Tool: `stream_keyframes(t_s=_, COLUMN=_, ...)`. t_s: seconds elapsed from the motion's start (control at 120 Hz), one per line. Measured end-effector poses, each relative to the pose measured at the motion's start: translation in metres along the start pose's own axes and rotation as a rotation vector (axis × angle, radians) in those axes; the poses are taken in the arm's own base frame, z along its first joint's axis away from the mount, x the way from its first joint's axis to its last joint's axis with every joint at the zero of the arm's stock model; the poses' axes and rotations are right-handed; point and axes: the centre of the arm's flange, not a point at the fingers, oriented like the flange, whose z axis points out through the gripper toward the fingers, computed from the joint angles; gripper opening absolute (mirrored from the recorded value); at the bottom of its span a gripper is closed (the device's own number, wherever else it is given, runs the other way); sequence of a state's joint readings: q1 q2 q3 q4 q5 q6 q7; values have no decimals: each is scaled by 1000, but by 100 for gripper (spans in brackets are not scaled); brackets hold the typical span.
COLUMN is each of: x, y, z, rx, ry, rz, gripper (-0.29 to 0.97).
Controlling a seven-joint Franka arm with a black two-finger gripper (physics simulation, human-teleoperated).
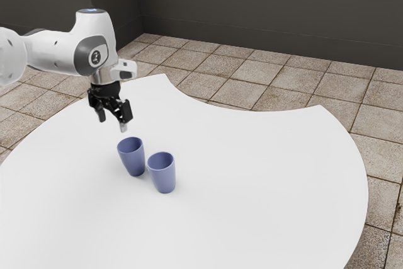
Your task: Place the left cup onto the right cup
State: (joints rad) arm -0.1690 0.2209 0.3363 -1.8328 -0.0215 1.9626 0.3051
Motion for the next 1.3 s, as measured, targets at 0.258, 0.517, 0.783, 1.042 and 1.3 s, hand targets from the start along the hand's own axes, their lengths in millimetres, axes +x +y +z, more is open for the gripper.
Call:
stream_keyframes(t_s=0.258, x=7, y=-13, z=22, rx=6, ry=-2, rz=2, gripper=52)
stream_keyframes(t_s=0.517, x=14, y=-13, z=41, rx=-18, ry=9, rz=-2, gripper=44)
stream_keyframes(t_s=0.783, x=20, y=-15, z=52, rx=-26, ry=26, rz=-6, gripper=44)
stream_keyframes(t_s=1.042, x=25, y=-19, z=62, rx=-23, ry=47, rz=-12, gripper=44)
stream_keyframes(t_s=1.3, x=27, y=-25, z=81, rx=-33, ry=38, rz=-28, gripper=44)
